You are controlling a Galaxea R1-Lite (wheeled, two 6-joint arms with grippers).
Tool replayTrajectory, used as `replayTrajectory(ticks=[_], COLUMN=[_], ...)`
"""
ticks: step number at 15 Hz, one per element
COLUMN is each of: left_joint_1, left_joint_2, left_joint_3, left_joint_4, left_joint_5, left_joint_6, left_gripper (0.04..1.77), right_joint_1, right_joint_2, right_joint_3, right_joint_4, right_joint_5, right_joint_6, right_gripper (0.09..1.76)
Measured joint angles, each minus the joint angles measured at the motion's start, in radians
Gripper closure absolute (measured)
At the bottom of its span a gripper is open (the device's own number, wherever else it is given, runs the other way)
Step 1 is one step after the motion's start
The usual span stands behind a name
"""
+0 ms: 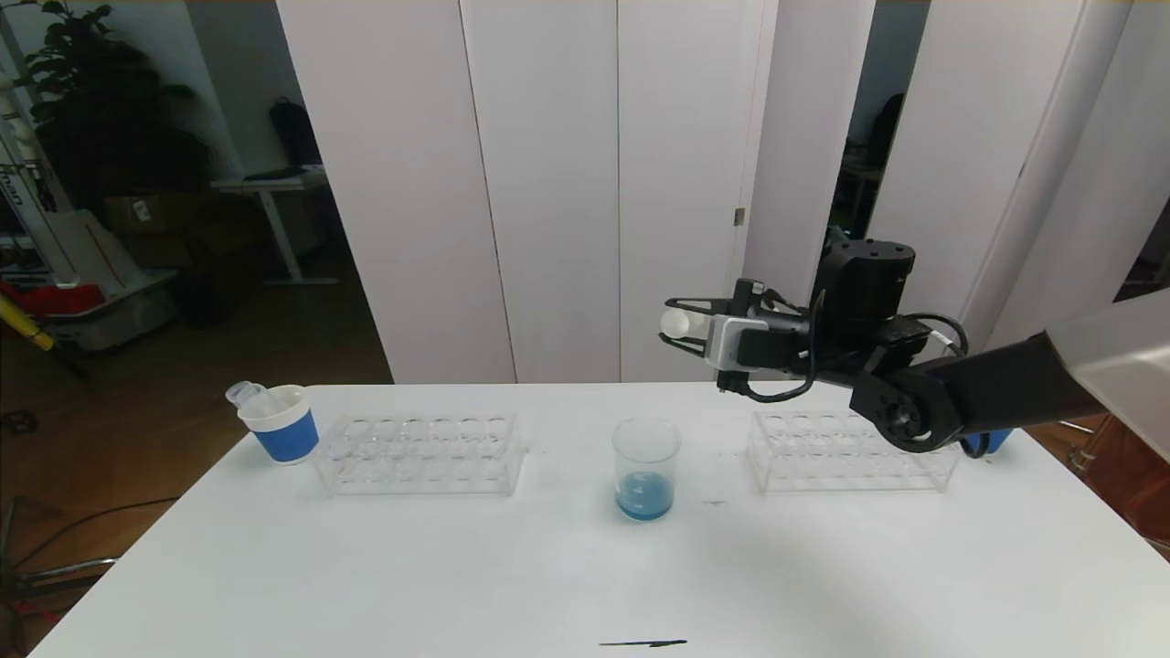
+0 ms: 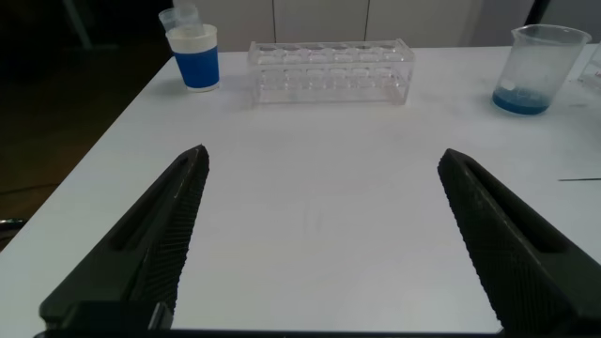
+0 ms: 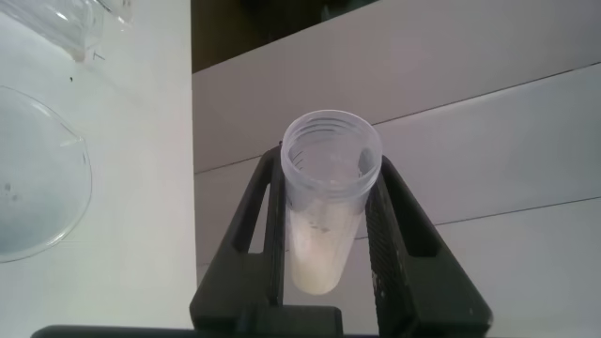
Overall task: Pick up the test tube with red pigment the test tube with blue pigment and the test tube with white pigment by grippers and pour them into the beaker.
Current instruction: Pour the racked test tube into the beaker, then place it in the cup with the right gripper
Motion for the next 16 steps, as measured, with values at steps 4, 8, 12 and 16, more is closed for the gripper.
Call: replayTrajectory(ticks=[4,8,12,16], left_joint_1=[0.0,0.0,0.0,0.0], left_joint_2=[0.0,0.0,0.0,0.0], left_joint_3=[0.0,0.0,0.0,0.0], left_joint_4=[0.0,0.0,0.0,0.0], left_joint_5=[0.0,0.0,0.0,0.0], left_joint_6=[0.0,0.0,0.0,0.0], left_gripper=[0.07,0.07,0.07,0.07], right_joint_1=[0.0,0.004,0.01,0.005], right_joint_2=[0.014,0.021,0.028,0.029], right_joint_3=[0.0,0.006,0.001,-0.001], right_joint_4=[-0.008,-0.01,-0.01,-0.01], right_joint_5=[0.001,0.002,0.003,0.018], right_joint_6=[-0.137,-0.227,-0.295,-0.389], right_gripper=[1.26,1.26,1.26,1.26])
